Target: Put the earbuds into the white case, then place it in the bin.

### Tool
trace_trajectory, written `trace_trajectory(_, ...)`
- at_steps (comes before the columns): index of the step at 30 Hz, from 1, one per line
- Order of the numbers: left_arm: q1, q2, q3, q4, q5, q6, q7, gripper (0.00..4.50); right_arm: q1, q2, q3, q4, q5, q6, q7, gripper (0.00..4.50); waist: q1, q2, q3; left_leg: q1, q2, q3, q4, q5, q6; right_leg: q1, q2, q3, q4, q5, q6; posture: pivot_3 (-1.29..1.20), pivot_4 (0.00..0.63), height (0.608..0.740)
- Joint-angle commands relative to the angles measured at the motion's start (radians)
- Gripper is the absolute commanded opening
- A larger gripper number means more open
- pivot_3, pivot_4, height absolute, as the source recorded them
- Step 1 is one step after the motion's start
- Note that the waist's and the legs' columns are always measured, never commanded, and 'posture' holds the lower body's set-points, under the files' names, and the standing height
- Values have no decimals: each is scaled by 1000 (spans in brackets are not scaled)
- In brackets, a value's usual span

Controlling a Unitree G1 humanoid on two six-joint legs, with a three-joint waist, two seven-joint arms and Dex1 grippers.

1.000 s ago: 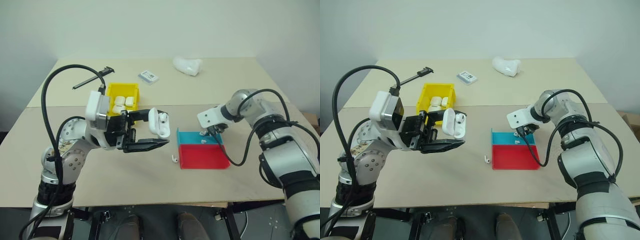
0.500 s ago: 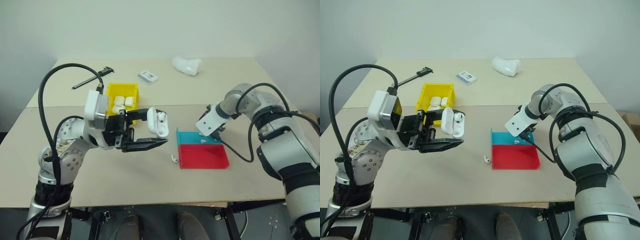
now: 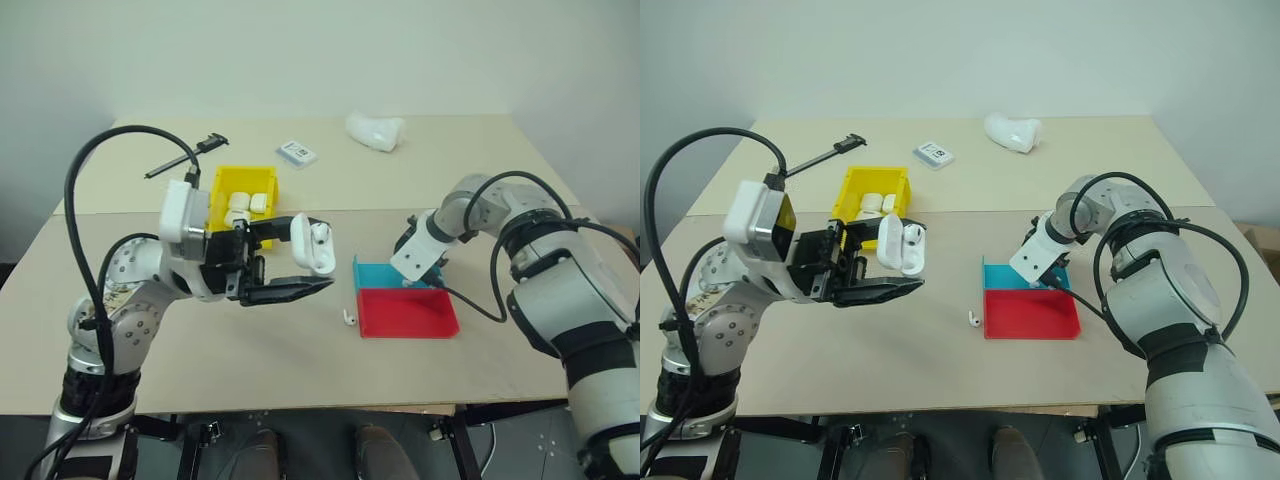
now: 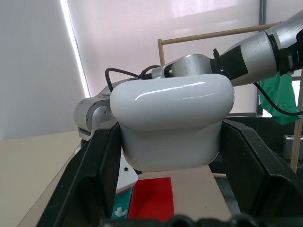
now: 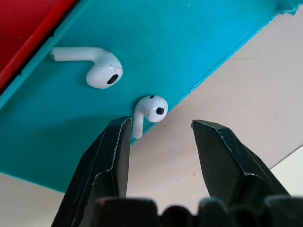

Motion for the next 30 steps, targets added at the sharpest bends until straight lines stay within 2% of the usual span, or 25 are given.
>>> trace_trajectory(1, 3, 12, 23, -39, -15, -1, 6, 2827, -47, 2, -32, 4, 35, 7, 37, 2484, 0, 0, 0, 0, 0, 0, 0, 0, 0, 0, 0, 0, 0, 0, 0, 0, 150, 740)
trace_trajectory(7, 2, 12, 20, -37, -14, -4, 6, 2827, -35, 14, -65, 8, 77, 39, 109, 2484, 0, 0, 0, 0, 0, 0, 0, 0, 0, 0, 0, 0, 0, 0, 0, 0, 150, 740)
trace_trajectory(30, 19, 24, 31, -57, -22, -3, 21, 2827, -1, 23, -55, 10, 50, 78, 97, 2484, 0, 0, 0, 0, 0, 0, 0, 0, 0, 0, 0, 0, 0, 0, 0, 0, 150, 740)
